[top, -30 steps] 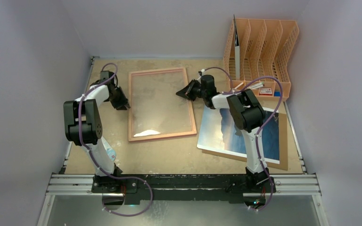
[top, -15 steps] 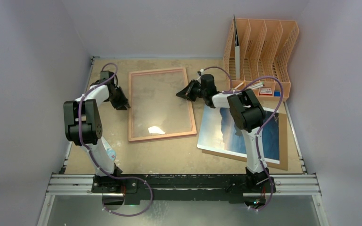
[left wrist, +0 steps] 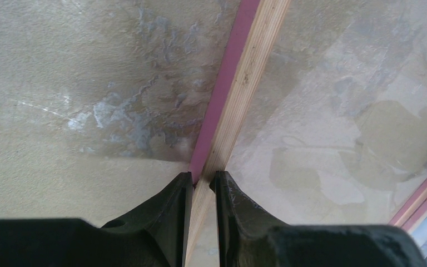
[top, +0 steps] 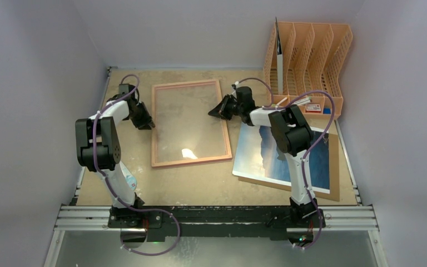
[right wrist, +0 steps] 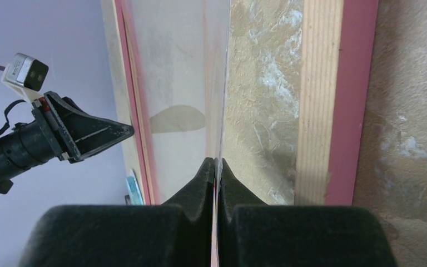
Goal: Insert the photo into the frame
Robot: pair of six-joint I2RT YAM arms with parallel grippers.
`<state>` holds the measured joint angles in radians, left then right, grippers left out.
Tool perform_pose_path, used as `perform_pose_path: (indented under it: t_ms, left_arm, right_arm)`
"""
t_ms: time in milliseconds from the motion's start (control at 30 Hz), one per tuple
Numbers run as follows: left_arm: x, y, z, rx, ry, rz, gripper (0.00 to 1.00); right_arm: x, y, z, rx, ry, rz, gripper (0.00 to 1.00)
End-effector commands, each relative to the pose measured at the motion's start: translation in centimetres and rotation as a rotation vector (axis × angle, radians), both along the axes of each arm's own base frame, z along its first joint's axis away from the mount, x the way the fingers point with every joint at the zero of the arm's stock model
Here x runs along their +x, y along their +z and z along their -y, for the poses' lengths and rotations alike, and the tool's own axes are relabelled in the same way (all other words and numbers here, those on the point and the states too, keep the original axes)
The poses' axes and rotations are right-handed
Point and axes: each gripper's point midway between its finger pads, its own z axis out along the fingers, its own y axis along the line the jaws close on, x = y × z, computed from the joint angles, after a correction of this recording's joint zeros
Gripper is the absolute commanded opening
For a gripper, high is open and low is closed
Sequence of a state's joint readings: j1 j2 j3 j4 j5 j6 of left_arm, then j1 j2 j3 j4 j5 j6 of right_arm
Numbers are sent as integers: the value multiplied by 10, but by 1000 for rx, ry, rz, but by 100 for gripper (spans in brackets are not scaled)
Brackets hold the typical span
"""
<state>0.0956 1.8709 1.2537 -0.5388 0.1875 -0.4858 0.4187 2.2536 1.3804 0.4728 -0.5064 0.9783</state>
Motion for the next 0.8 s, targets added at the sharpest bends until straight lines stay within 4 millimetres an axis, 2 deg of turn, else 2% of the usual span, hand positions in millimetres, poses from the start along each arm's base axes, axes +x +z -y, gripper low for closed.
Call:
perform_pose_path:
  t_ms: [0, 133, 300, 533, 600, 733, 767]
  left_arm:
    - [-1, -8, 10, -29, -41, -3, 25]
    - [-1, -6, 7, -11, -32, -1, 25]
    - [0, -3, 2, 15, -20, 9, 25]
    - [2, 4, 0, 30, -8, 33, 25]
    - [2, 6, -1, 32, -6, 41, 25]
    - [4, 15, -2, 37, 1, 68, 31]
    - [4, 17, -2, 37, 2, 77, 33]
  right_arm:
    - [10, 25, -1, -40, 15, 79, 0]
    - [17, 29, -5, -53, 35, 117, 1]
    - [5, 48, -10, 2, 105, 171, 18]
    - [-6, 60, -15, 47, 190, 231, 27]
    - [-11, 60, -16, 53, 209, 236, 22]
    - [-19, 68, -16, 82, 231, 228, 1]
    - [-20, 71, -17, 89, 233, 225, 0]
